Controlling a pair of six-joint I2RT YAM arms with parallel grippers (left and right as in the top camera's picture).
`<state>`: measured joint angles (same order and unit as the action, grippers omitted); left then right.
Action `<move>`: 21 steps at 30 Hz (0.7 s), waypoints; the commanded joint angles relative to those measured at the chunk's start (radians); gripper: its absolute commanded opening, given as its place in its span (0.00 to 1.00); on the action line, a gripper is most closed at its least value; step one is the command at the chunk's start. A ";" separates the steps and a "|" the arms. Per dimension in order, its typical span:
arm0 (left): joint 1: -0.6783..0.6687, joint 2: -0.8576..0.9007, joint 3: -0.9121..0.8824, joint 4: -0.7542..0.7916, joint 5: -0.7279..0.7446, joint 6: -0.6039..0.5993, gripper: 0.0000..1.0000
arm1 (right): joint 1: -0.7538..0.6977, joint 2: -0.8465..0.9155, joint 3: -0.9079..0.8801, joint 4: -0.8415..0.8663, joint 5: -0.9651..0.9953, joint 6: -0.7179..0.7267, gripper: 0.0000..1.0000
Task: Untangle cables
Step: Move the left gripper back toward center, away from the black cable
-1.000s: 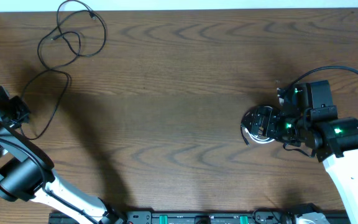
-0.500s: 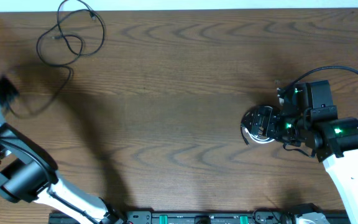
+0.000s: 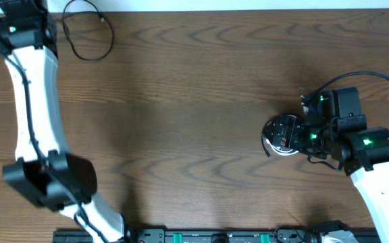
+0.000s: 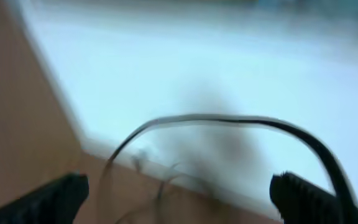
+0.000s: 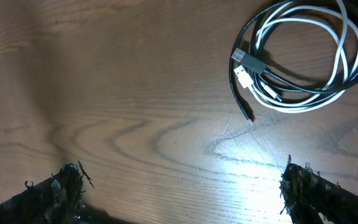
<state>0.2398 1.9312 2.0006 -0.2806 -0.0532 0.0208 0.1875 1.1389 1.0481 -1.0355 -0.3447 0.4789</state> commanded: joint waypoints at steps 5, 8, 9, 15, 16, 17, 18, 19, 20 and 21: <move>0.069 0.293 -0.042 -0.309 -0.064 -0.018 0.98 | 0.003 0.000 0.009 -0.002 -0.005 -0.002 0.99; 0.069 0.309 -0.042 -0.328 -0.063 -0.019 0.98 | 0.003 0.000 0.009 -0.002 -0.005 -0.002 0.99; 0.069 0.308 -0.041 -0.325 -0.063 -0.019 0.99 | 0.003 0.000 0.009 -0.002 -0.005 -0.002 0.99; 0.069 0.235 -0.040 -0.301 -0.063 -0.019 0.99 | 0.003 0.000 0.009 -0.002 -0.005 -0.002 0.99; 0.070 0.216 -0.040 -0.294 -0.063 -0.019 0.99 | 0.003 0.000 0.009 -0.002 -0.005 -0.002 0.99; 0.070 0.195 -0.040 -0.286 -0.062 -0.020 0.99 | 0.003 0.000 0.009 -0.002 -0.005 -0.002 0.99; 0.070 0.169 -0.040 -0.278 -0.058 -0.033 0.99 | 0.003 0.000 0.009 -0.002 -0.005 -0.002 0.99; 0.069 0.147 -0.040 -0.276 -0.047 -0.051 0.99 | 0.003 0.000 0.009 -0.002 -0.005 -0.002 0.99; 0.069 0.122 -0.040 -0.277 -0.016 -0.070 0.99 | 0.003 0.000 0.009 -0.002 -0.005 -0.002 0.99; 0.070 0.097 -0.040 -0.281 0.023 -0.088 0.99 | 0.003 0.000 0.009 -0.001 -0.005 -0.002 0.99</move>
<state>0.3084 2.1204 1.9278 -0.5629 -0.0986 -0.0048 0.1875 1.1389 1.0481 -1.0359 -0.3447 0.4789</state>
